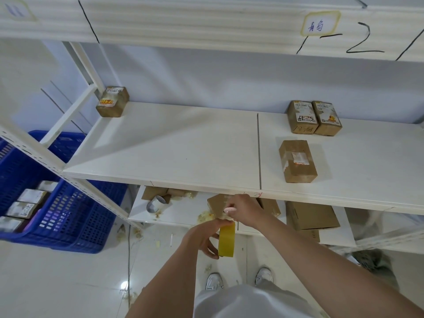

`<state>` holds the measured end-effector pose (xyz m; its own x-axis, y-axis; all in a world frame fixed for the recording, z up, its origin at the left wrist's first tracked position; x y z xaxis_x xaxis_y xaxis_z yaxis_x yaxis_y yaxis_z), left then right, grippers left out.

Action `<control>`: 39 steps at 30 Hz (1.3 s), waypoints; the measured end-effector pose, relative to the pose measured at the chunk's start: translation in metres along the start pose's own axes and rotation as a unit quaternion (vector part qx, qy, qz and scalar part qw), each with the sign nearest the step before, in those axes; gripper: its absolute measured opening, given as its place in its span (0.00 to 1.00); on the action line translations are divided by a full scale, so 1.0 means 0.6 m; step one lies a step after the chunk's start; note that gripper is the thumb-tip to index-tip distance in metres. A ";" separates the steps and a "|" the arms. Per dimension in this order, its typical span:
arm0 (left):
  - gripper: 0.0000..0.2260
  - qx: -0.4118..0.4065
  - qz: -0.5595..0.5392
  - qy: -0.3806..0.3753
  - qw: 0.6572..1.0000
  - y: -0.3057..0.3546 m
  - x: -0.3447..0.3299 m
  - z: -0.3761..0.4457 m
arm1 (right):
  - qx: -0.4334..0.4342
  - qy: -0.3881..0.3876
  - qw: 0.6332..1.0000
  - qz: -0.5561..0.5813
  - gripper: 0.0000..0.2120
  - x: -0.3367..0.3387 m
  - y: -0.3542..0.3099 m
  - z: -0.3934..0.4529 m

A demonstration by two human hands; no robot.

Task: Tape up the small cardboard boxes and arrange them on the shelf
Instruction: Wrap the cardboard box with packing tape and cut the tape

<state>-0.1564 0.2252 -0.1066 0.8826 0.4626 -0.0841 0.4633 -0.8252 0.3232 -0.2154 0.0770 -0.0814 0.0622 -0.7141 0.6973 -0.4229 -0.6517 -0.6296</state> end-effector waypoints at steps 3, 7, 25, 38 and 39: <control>0.34 0.004 -0.002 0.001 1.000 0.000 0.002 0.000 | 0.005 -0.015 1.000 -0.018 0.10 0.002 -0.004 0.001; 0.34 0.006 0.001 0.005 1.000 0.001 0.002 -0.002 | 0.027 -0.009 0.999 -0.029 0.21 0.009 -0.015 -0.006; 0.26 -0.022 0.057 0.006 0.998 -0.069 0.018 0.018 | -0.075 0.036 0.997 -0.006 0.17 0.040 0.076 -0.052; 0.17 -0.270 0.076 0.035 0.959 0.017 0.015 -0.026 | -0.043 0.179 0.974 0.131 0.05 0.092 0.029 -0.017; 0.17 -0.286 0.078 0.035 0.954 0.026 0.015 -0.034 | -0.032 0.203 0.969 0.140 0.05 0.104 0.024 -0.014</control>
<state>-0.1431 0.2230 -0.0831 0.9203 0.3859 0.0645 0.1888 -0.5825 0.7906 -0.2255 0.0251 -0.0442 -0.4179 -0.6933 0.5870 -0.4284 -0.4194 -0.8004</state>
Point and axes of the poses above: each hand's wrist, its own z-axis towards the middle knuckle, its own x-axis out of the back of the hand, y = z × x, the point moved 1 cm from there along z, towards the middle knuckle, and after that the axes turned 4 degrees about z, right-handed, at the moved point
